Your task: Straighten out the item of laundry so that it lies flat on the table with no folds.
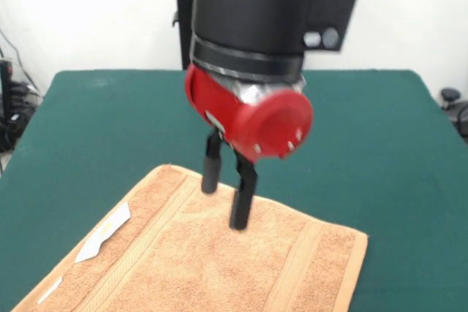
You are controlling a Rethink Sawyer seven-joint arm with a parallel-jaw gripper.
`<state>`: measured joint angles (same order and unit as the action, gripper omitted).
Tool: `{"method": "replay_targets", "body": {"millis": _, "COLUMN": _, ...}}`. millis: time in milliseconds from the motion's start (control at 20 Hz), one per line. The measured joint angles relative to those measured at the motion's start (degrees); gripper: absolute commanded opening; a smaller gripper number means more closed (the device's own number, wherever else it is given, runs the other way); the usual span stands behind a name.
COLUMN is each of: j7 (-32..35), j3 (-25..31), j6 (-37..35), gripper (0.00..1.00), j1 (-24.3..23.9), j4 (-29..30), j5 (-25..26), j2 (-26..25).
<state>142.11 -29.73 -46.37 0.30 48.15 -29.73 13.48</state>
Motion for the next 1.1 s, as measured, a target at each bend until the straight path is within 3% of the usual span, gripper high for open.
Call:
{"method": "replay_targets", "body": {"millis": 500, "j7": 0.0, "j3": 5.1, "j6": 8.0, "gripper": 1.00, "j1": -2.3, "j4": 11.1, "j5": 7.6, "j2": 7.5}}
{"method": "replay_targets", "body": {"millis": 1100, "j7": 0.0, "j3": 9.8, "j6": 11.3, "gripper": 1.00, "j1": -5.1, "j4": 13.0, "j5": 14.6, "j2": 8.0}}
